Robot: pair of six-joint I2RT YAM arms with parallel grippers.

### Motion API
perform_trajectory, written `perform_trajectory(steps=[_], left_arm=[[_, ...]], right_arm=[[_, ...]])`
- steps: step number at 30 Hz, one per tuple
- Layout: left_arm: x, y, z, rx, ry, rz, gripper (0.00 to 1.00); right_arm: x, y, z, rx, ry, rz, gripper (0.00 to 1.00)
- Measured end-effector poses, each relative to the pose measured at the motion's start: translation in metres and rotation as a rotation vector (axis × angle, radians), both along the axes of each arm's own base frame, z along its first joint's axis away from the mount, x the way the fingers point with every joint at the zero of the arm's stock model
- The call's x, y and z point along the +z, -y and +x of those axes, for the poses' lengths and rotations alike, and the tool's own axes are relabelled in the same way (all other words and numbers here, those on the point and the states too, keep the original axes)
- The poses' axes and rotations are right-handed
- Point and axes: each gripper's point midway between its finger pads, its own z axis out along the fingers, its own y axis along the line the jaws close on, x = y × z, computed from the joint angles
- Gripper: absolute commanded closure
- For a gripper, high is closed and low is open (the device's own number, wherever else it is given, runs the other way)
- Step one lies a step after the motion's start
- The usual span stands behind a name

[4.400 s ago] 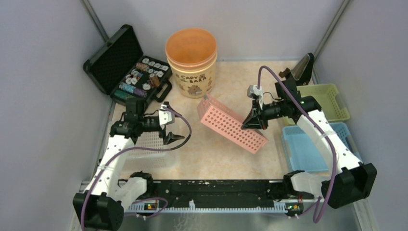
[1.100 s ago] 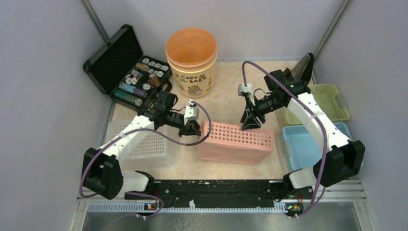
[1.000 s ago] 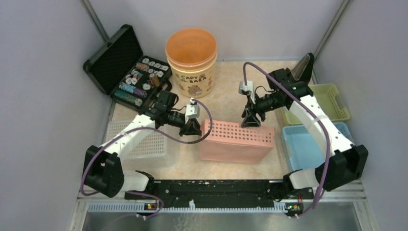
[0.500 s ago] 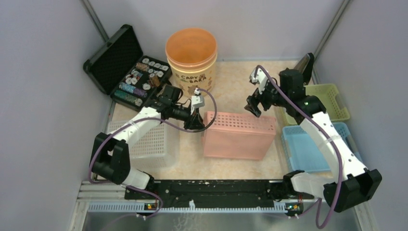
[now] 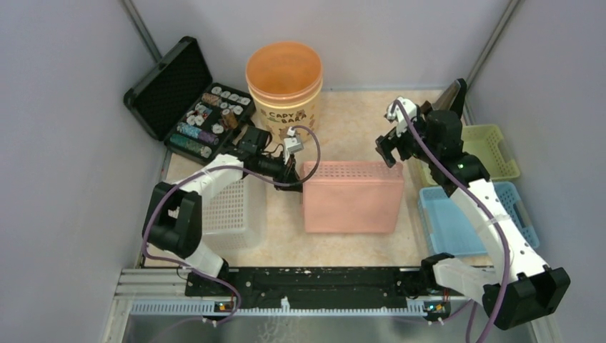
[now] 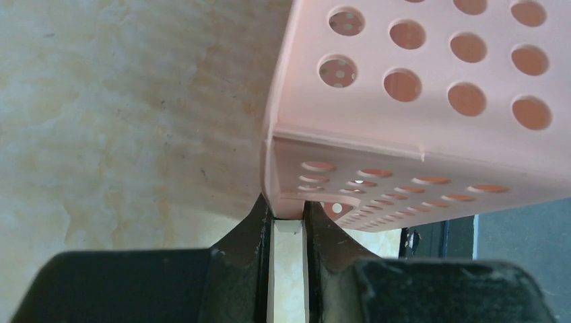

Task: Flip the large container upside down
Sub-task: Turn the container upside down at the center of the board.

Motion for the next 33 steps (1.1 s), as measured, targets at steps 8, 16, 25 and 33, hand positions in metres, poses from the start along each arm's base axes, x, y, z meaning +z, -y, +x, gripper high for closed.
perform_trajectory(steps=[8,16,25,33], left_arm=[[-0.016,-0.01,0.015,0.105,-0.146,0.001,1.0],[-0.019,-0.023,0.032,0.205,-0.228,-0.039,1.0],[-0.027,-0.022,0.036,0.243,-0.308,-0.047,1.0],[-0.028,-0.022,0.041,0.278,-0.318,-0.037,1.0]], right_arm=[[0.003,0.005,-0.001,-0.026,0.032,0.013,0.11],[-0.034,0.008,-0.002,-0.037,-0.032,-0.009,0.12],[-0.054,0.008,0.001,-0.044,-0.053,-0.014,0.12],[-0.062,0.008,0.0,-0.043,-0.055,-0.016,0.11]])
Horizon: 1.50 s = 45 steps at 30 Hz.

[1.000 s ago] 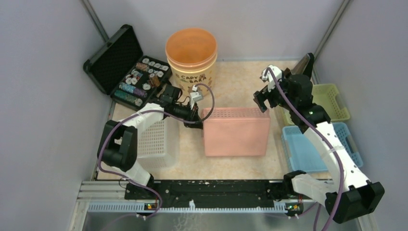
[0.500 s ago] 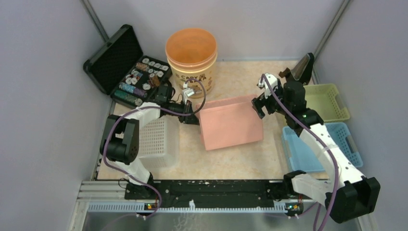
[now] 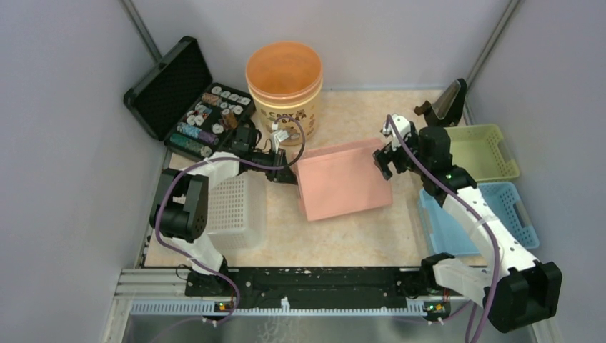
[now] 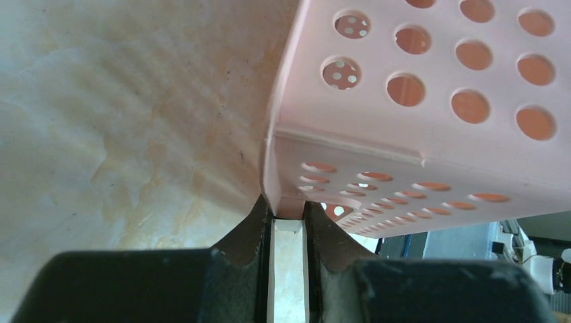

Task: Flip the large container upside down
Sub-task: Turn the container upside down at the center of the board.

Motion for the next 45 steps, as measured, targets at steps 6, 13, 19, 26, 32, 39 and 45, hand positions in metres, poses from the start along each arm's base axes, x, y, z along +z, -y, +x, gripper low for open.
perform_trajectory(steps=[6,13,19,26,32,39,45], left_arm=[[-0.003,0.0,0.002,0.032,-0.024,0.004,1.0],[-0.008,0.0,-0.001,0.061,-0.063,0.001,1.0],[-0.01,0.0,0.0,0.082,-0.085,0.001,1.0],[-0.02,0.002,0.004,0.104,-0.165,0.005,1.0],[-0.027,0.003,0.009,0.146,-0.238,0.02,1.0],[-0.036,0.003,0.019,0.21,-0.313,0.048,1.0],[-0.039,0.003,0.02,0.242,-0.335,0.069,0.97]], right_arm=[[0.002,-0.004,-0.011,0.048,0.025,0.013,0.1],[0.004,-0.012,-0.017,0.112,0.036,0.019,0.1],[0.0,-0.014,-0.02,0.134,0.029,0.02,0.1],[-0.001,-0.02,-0.024,0.182,0.03,0.018,0.1],[-0.003,-0.023,-0.028,0.22,0.026,0.016,0.1],[-0.011,-0.024,-0.032,0.244,0.009,0.001,0.1],[-0.012,-0.025,-0.034,0.26,0.008,0.0,0.1]])
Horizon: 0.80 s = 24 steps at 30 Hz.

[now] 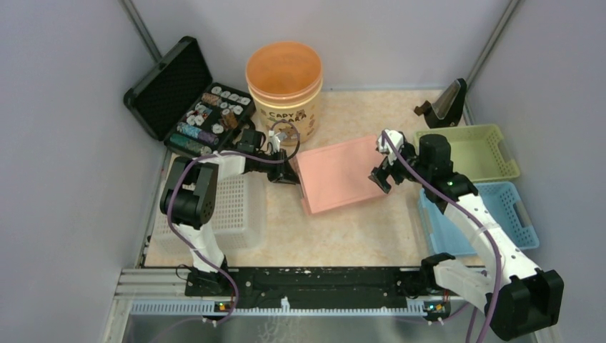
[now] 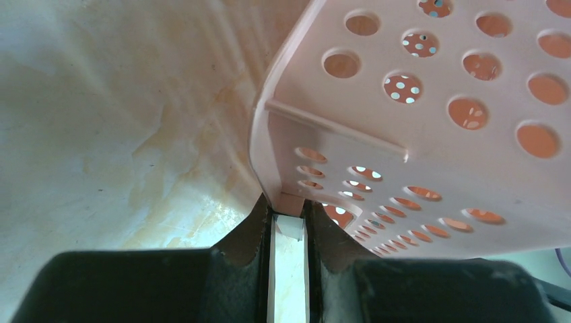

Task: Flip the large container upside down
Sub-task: Turn the container upside down at the center of the board.

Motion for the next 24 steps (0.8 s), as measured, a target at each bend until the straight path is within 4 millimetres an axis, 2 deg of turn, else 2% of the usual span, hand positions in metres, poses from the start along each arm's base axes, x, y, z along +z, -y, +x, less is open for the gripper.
perform_trajectory(steps=[2,12,18,24], left_arm=[[-0.001,0.0,0.0,0.006,-0.004,0.005,0.91],[-0.006,0.0,0.003,0.015,-0.023,0.02,0.82],[-0.009,-0.001,0.005,0.021,-0.02,0.04,0.71],[-0.02,-0.007,0.012,0.045,0.018,0.111,0.69]], right_arm=[[0.0,-0.001,0.0,0.006,0.001,0.0,0.1],[0.0,-0.002,-0.002,0.017,-0.002,0.002,0.09],[0.0,-0.003,-0.003,0.025,-0.002,0.004,0.09],[-0.001,-0.005,-0.005,0.042,-0.007,0.008,0.09]])
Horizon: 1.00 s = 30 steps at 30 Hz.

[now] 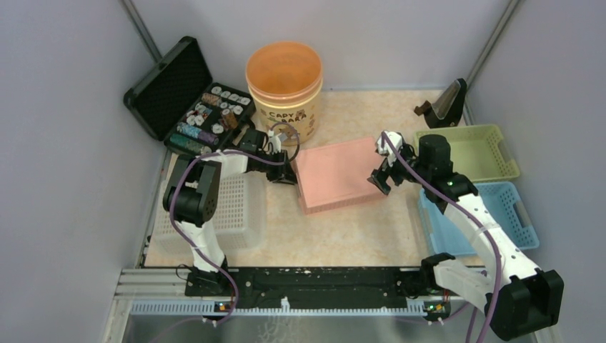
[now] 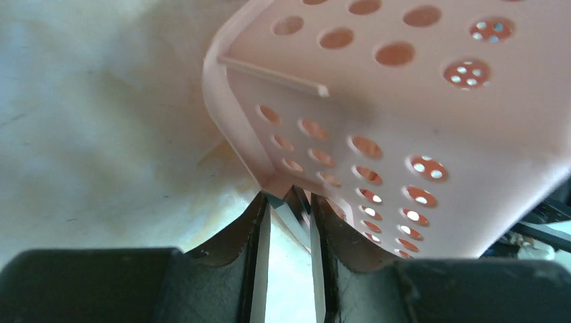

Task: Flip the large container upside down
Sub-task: Turn the container upside down at the center of the board.

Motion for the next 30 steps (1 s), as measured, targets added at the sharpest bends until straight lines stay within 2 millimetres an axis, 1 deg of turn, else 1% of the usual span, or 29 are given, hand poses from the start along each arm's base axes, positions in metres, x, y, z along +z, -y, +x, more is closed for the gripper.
perform_trajectory(steps=[3,5,9,15,18,19,20,24,29,30], left_arm=[[-0.005,-0.004,0.004,0.01,0.023,0.036,0.68],[-0.007,-0.007,0.006,0.014,0.035,0.055,0.65],[-0.011,-0.011,0.009,0.017,0.058,0.086,0.53],[-0.005,-0.008,0.01,0.002,0.076,0.067,0.35],[-0.002,-0.008,0.011,-0.004,0.095,0.066,0.29],[-0.001,-0.008,0.011,-0.005,0.102,0.068,0.28],[-0.001,-0.008,0.012,-0.005,0.108,0.071,0.26],[0.002,-0.011,0.014,-0.012,0.14,0.086,0.16],[0.01,-0.018,0.017,-0.02,0.202,0.136,0.13],[0.012,-0.02,0.018,-0.023,0.22,0.147,0.08]], right_arm=[[-0.001,-0.001,-0.001,0.005,-0.004,0.001,0.09],[-0.001,-0.001,-0.002,0.01,-0.005,0.0,0.09],[-0.002,-0.002,-0.003,0.017,-0.009,0.0,0.09],[-0.002,-0.002,-0.004,0.022,-0.01,0.002,0.09],[-0.002,-0.003,-0.004,0.03,-0.007,-0.001,0.08],[-0.002,-0.003,-0.005,0.036,-0.005,-0.003,0.02],[-0.002,-0.004,-0.006,0.046,-0.006,-0.003,0.01],[-0.006,-0.009,-0.015,0.104,-0.02,-0.005,0.01],[-0.014,-0.016,-0.024,0.166,-0.022,-0.017,0.01],[-0.016,-0.02,-0.027,0.184,-0.021,-0.025,0.01]])
